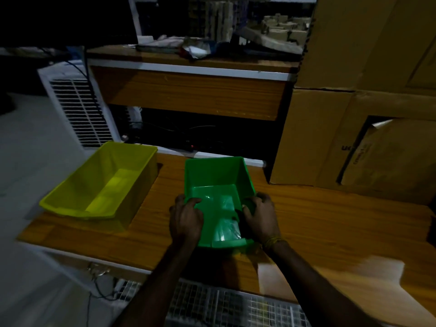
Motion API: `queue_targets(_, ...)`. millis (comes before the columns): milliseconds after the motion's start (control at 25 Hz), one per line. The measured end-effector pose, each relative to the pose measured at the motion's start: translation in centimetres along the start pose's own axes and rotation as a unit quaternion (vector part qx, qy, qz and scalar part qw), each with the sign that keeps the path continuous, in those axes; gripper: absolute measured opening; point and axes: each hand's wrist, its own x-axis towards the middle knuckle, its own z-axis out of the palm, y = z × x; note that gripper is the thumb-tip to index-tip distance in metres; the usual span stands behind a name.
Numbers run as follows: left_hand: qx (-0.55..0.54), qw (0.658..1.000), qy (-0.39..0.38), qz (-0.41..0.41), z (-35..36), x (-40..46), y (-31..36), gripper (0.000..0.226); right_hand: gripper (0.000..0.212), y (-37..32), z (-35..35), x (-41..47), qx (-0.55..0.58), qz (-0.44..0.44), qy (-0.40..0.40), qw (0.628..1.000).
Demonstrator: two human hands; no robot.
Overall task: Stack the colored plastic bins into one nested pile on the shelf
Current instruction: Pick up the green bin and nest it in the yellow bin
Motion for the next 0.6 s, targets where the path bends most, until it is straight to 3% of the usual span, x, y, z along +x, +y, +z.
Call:
queue_targets(360, -0.016, 0.999, 0.020, -0.035, -1.3, 1.5, 2.3, 0.025, 0.047, -1.3, 0.7, 0.7, 0.148, 0.014, 0.010, 0.989)
queue_targets(600, -0.059, 0.996, 0.062, -0.013, -9.0, 5.7, 3.1, 0.028, 0.029, -8.4, -1.1, 2.4, 0.192, 0.016, 0.075, 0.978)
